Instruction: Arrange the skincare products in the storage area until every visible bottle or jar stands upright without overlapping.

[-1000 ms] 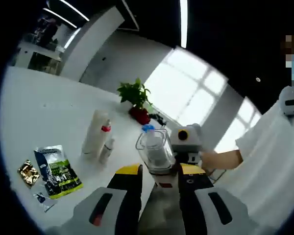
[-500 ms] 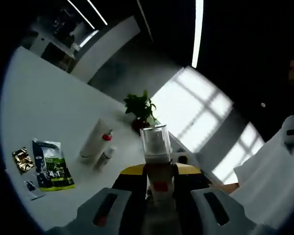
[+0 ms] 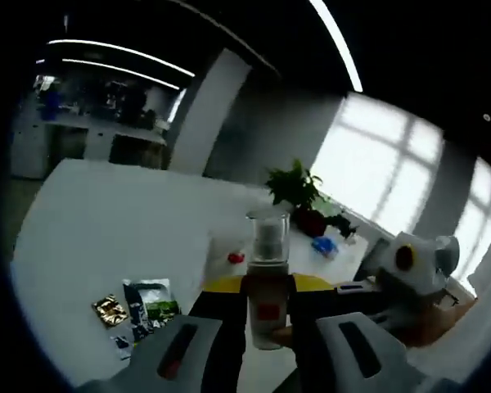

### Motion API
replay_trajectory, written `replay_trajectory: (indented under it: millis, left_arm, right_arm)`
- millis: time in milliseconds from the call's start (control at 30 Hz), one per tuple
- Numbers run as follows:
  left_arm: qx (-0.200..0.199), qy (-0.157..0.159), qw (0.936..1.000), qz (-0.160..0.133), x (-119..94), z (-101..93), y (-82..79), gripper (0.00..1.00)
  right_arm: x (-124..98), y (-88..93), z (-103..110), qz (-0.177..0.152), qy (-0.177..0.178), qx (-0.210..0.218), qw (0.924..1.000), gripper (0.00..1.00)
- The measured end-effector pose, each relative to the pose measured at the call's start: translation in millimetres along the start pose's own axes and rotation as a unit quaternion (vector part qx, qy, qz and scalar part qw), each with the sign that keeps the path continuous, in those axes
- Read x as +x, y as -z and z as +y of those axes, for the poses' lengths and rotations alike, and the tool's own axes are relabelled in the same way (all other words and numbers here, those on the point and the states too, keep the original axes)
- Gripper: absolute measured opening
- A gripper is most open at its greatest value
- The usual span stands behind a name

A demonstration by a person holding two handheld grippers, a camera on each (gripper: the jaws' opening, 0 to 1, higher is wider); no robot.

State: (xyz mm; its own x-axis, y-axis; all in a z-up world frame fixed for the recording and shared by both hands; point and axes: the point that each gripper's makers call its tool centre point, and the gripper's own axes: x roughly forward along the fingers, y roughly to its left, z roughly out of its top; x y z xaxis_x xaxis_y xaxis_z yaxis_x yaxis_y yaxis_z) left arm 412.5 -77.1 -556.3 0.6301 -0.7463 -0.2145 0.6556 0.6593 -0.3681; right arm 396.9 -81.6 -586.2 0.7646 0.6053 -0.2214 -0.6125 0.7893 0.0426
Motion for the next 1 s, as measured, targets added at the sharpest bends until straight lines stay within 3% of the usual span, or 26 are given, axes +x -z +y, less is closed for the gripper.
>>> replay_trajectory:
  millis: [100, 167, 300, 500, 600, 833, 967, 1000]
  left_arm:
    - [-0.001, -0.012, 0.9999, -0.005, 0.7, -8.2, -0.3, 0.16]
    - [0.018, -0.025, 0.9994, -0.015, -0.5, -9.1, -2.5, 0.16]
    - [0.027, -0.027, 0.9991, -0.019, -3.9, -11.3, -4.2, 0.16]
    - [0.044, -0.015, 0.9986, -0.025, -5.1, -16.2, -7.6, 0.16]
    - [0.092, 0.038, 0.9950, -0.009, -5.6, -25.4, -5.0, 0.17]
    - [0.116, 0.123, 0.9852, 0.024, -15.9, -34.8, 1.6, 0.20]
    - [0.121, 0.198, 0.9717, 0.044, -26.3, -48.2, 3.6, 0.21]
    - [0.116, 0.205, 0.9710, 0.043, -27.8, -48.6, 2.2, 0.21]
  right_arm:
    - [0.1, -5.7, -1.1, -0.004, 0.010, -0.008, 0.9999, 0.20]
    - [-0.6, -7.4, -3.2, -0.002, 0.013, -0.005, 0.9999, 0.19]
    - [-4.9, -9.7, -3.1, -0.009, -0.018, 0.020, 0.9996, 0.18]
    - [-9.3, -14.3, -3.6, -0.015, -0.040, 0.013, 0.9990, 0.18]
    - [-12.6, -13.2, 1.3, -0.019, -0.070, 0.036, 0.9967, 0.18]
    - [-23.4, -10.8, 15.3, -0.014, -0.136, 0.034, 0.9900, 0.18]
    - [-34.3, -13.2, 33.0, -0.011, -0.218, 0.044, 0.9749, 0.18]
    - [-36.6, -16.4, 34.2, -0.019, -0.231, 0.047, 0.9716, 0.18]
